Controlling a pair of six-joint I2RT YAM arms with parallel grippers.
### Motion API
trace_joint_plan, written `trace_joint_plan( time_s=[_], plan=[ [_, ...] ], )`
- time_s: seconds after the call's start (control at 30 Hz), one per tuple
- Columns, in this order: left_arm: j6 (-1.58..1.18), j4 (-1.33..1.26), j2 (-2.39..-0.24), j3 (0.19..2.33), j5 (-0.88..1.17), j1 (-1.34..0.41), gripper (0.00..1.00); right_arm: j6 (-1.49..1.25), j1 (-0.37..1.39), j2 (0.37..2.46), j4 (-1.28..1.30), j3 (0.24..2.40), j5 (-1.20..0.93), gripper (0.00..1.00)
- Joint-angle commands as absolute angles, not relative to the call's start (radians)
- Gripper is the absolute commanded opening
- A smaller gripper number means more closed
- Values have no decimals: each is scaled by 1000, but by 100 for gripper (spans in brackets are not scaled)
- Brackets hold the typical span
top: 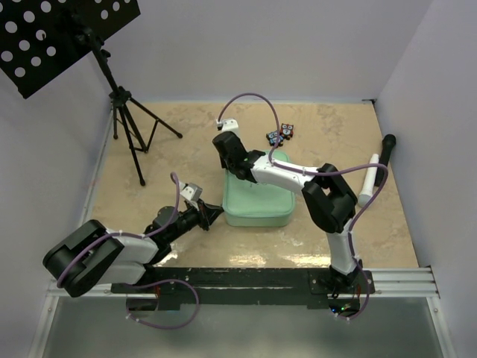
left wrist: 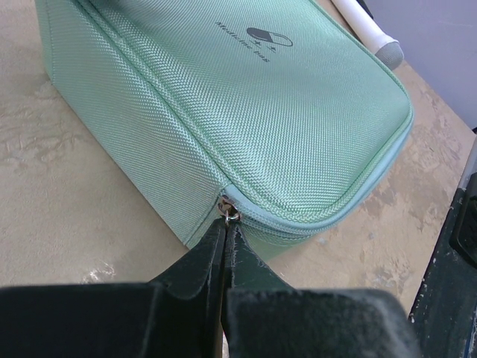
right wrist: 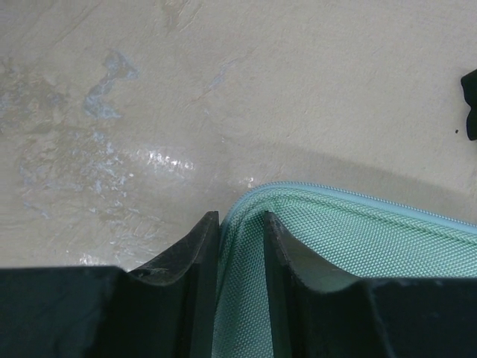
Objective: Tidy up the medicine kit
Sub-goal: Zip the medicine box at the center of the board.
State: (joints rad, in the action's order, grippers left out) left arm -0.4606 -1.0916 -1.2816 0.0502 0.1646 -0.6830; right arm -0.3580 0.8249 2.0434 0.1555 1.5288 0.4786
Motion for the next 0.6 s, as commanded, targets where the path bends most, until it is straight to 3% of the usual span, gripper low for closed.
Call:
trace_joint_plan(
  time_s=[0.0, 0.57],
  plan=[
    [-483, -1218, -1266, -74, 216, -687, 0, -394, 778, 2138, 284, 1448, 382, 0],
    [-672, -960, -1074, -100, 256, -689, 0, -423, 765, 2134, 212, 1431, 402, 0]
  ],
)
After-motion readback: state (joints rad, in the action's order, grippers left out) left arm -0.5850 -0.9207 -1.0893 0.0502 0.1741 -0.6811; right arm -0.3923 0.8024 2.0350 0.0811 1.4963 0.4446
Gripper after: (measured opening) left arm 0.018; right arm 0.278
